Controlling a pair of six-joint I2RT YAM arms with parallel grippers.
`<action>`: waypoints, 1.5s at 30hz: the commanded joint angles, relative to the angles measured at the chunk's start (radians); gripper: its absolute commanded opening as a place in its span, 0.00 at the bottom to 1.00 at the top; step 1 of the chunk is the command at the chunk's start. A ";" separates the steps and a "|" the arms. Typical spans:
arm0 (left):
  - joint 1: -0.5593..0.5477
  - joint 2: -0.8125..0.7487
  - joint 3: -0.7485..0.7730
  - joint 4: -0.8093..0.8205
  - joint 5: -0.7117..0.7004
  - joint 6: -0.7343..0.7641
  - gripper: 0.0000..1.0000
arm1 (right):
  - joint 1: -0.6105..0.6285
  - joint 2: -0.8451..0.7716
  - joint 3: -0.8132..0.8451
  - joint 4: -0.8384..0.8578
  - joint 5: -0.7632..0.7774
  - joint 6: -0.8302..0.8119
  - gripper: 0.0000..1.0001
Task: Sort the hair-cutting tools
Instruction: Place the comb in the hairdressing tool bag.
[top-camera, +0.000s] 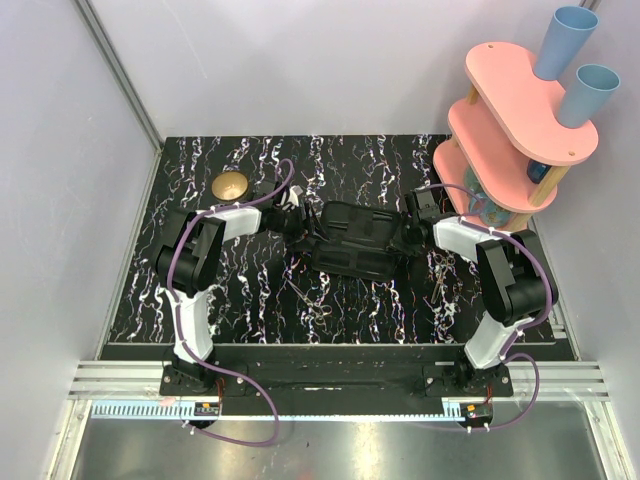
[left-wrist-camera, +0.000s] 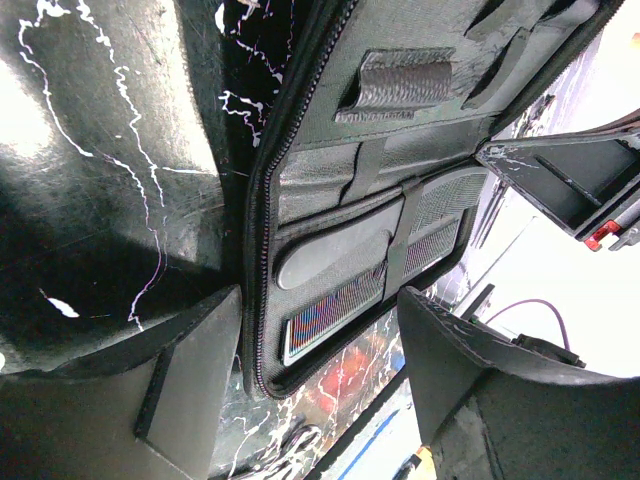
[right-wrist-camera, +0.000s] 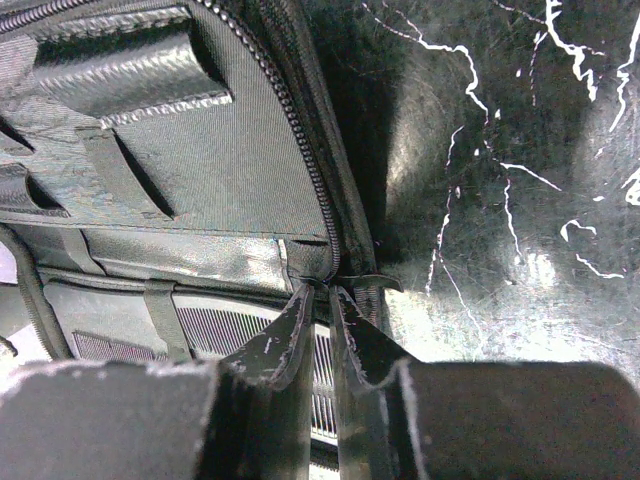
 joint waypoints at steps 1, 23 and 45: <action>-0.016 0.083 -0.050 -0.097 -0.160 0.062 0.69 | 0.012 0.018 -0.002 0.010 -0.028 -0.006 0.18; -0.023 0.066 -0.047 -0.136 -0.253 0.077 0.69 | 0.015 -0.137 0.046 -0.074 0.121 -0.120 0.46; -0.032 0.063 -0.043 -0.145 -0.278 0.085 0.61 | 0.015 -0.030 0.055 -0.139 0.020 -0.086 0.30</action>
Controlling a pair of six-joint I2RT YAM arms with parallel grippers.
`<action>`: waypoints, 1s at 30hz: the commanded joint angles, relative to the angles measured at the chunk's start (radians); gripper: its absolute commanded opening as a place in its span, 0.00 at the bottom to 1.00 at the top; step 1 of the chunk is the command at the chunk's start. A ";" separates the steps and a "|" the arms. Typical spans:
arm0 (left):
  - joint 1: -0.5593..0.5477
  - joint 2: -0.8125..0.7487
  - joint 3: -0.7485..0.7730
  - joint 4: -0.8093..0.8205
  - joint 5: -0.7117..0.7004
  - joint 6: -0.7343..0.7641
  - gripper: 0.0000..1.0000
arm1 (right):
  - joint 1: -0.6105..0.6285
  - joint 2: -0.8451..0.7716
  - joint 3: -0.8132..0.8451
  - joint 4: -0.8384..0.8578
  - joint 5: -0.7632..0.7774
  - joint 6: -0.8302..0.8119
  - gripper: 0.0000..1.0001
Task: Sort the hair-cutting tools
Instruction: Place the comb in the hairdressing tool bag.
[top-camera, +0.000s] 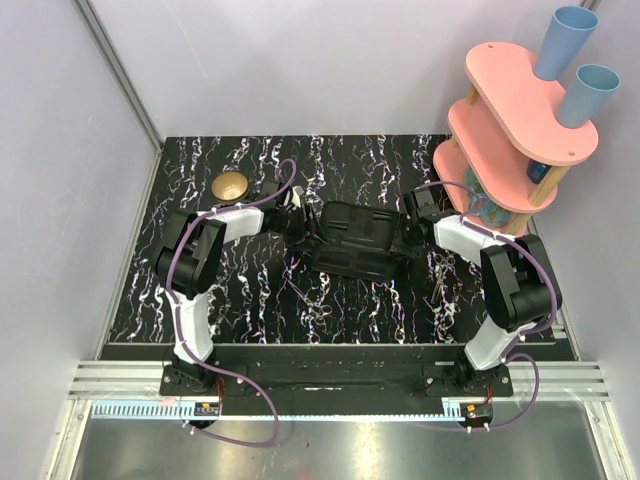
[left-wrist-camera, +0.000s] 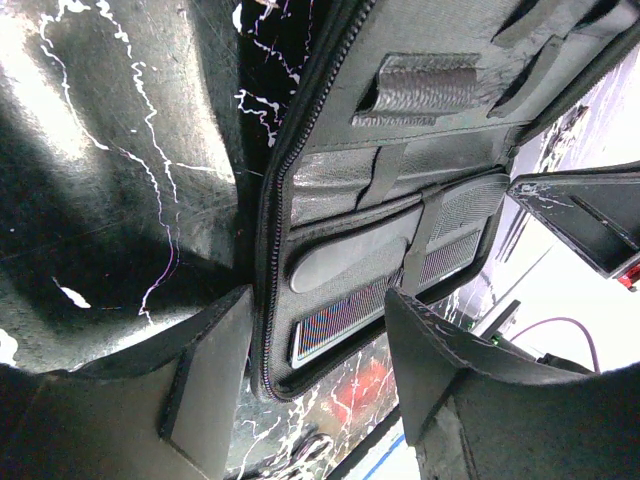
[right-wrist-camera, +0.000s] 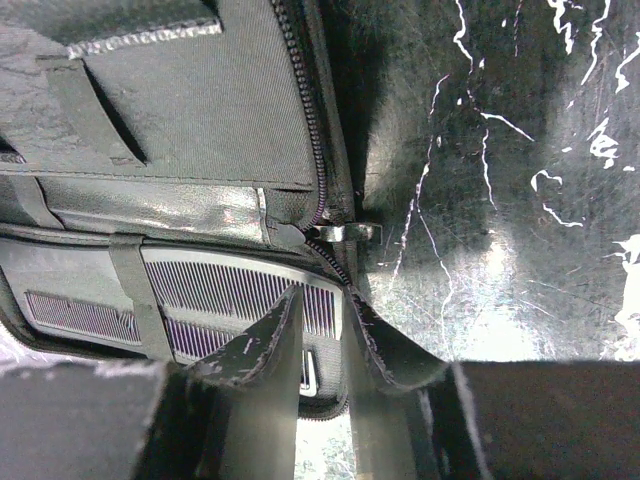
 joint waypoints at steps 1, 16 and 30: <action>-0.012 0.076 -0.045 -0.114 -0.196 0.070 0.61 | 0.000 0.010 0.033 -0.015 -0.006 0.006 0.30; -0.014 0.081 -0.044 -0.105 -0.170 0.076 0.61 | 0.021 0.068 0.030 0.033 -0.074 0.020 0.28; -0.017 0.076 -0.044 -0.105 -0.172 0.081 0.61 | 0.043 0.070 0.039 0.047 -0.040 0.055 0.28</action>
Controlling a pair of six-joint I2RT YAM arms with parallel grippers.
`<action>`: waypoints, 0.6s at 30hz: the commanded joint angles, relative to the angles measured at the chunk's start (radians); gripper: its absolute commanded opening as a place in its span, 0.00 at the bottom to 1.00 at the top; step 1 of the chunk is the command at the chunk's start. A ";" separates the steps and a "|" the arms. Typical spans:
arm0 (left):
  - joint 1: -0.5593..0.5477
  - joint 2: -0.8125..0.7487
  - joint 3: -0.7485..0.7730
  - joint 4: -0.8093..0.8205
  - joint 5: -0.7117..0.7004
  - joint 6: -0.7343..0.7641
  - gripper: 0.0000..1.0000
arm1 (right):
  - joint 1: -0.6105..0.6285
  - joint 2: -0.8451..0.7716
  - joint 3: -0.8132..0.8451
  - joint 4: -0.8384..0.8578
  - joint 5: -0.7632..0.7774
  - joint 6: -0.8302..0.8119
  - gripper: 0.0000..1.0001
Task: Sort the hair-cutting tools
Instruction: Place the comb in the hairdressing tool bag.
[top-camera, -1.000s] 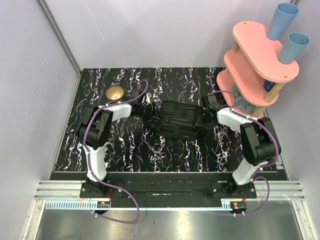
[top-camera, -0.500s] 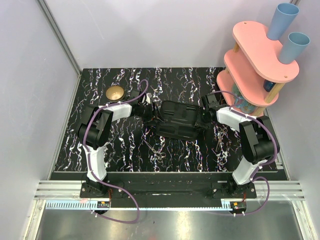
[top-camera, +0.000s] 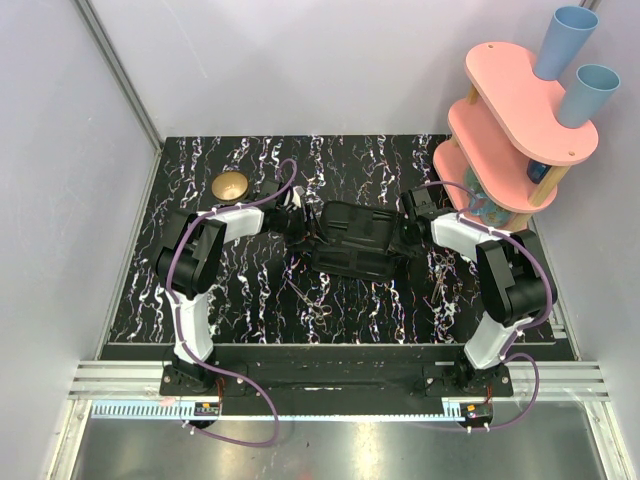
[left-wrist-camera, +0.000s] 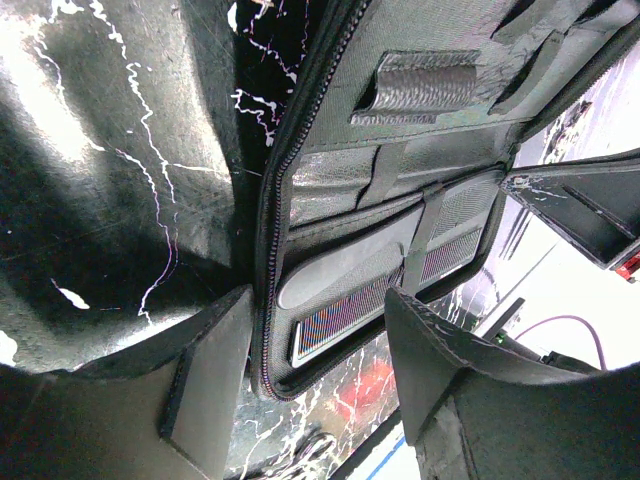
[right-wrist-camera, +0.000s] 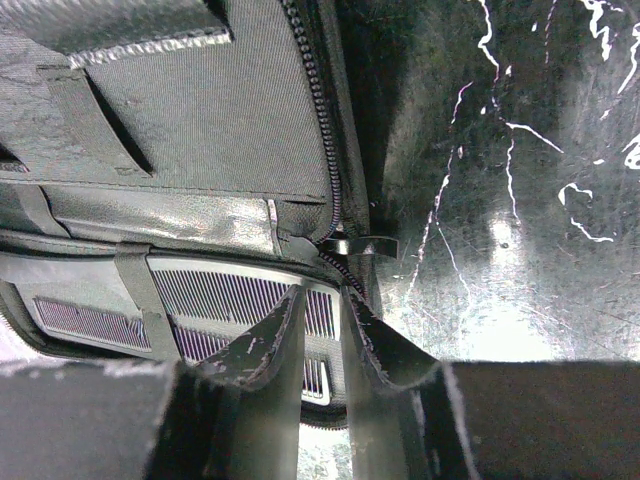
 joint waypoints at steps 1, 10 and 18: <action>-0.015 0.073 -0.046 -0.104 -0.178 0.067 0.61 | 0.035 0.015 0.009 0.039 -0.004 0.043 0.28; -0.015 0.035 -0.046 -0.127 -0.264 0.083 0.62 | 0.035 -0.127 0.043 -0.016 0.127 0.031 0.40; -0.018 -0.013 -0.061 -0.142 -0.366 0.093 0.60 | 0.035 -0.219 0.063 -0.034 0.196 -0.022 0.51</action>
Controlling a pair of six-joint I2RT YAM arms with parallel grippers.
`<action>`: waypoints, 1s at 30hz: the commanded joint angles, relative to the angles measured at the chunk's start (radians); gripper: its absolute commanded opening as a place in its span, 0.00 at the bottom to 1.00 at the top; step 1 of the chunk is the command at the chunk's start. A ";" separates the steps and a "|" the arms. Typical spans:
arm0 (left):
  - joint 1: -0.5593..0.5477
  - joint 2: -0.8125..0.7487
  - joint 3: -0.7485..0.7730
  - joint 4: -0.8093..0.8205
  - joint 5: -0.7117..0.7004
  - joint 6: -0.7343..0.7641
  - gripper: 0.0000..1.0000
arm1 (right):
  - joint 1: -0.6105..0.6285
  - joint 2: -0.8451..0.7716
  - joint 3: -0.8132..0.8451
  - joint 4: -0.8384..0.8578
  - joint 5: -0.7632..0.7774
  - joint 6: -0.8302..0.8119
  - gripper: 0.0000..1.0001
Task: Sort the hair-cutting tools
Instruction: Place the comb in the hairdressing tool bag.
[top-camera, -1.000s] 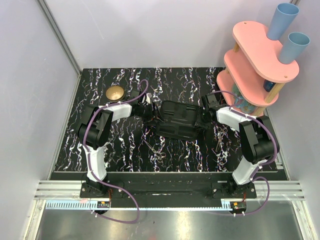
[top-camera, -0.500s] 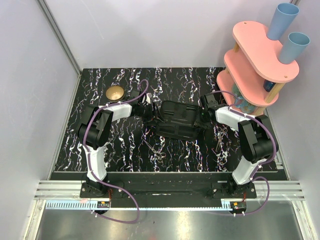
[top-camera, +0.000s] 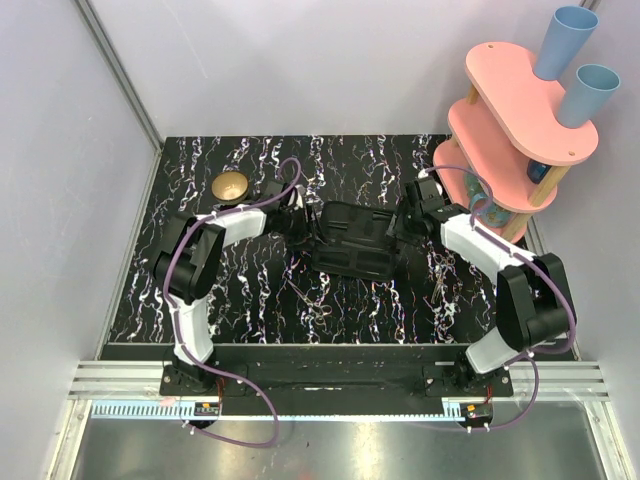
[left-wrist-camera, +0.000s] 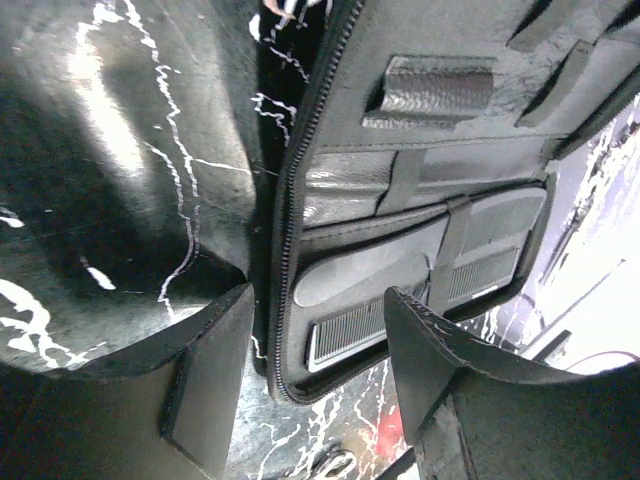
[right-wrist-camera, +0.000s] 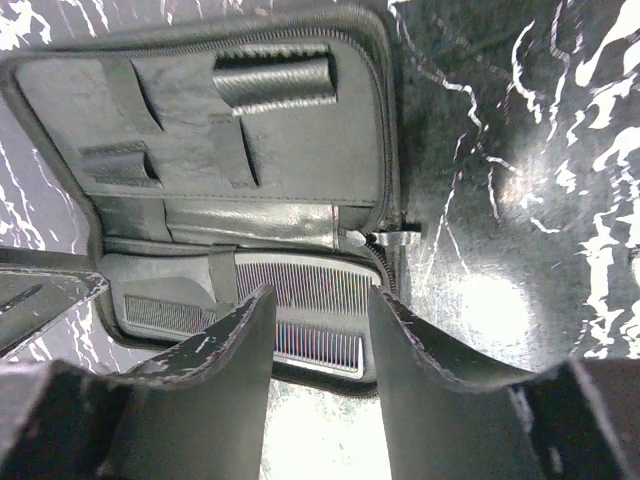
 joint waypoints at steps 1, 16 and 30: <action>0.008 0.022 -0.054 -0.128 -0.249 0.074 0.60 | 0.008 -0.075 0.032 -0.013 0.092 -0.033 0.52; 0.000 -0.268 -0.108 -0.217 -0.550 0.071 0.66 | 0.013 -0.157 -0.046 -0.023 0.026 -0.082 0.58; 0.016 -0.788 -0.249 -0.330 -0.821 -0.001 0.89 | 0.293 -0.117 -0.020 0.109 -0.114 -0.262 0.57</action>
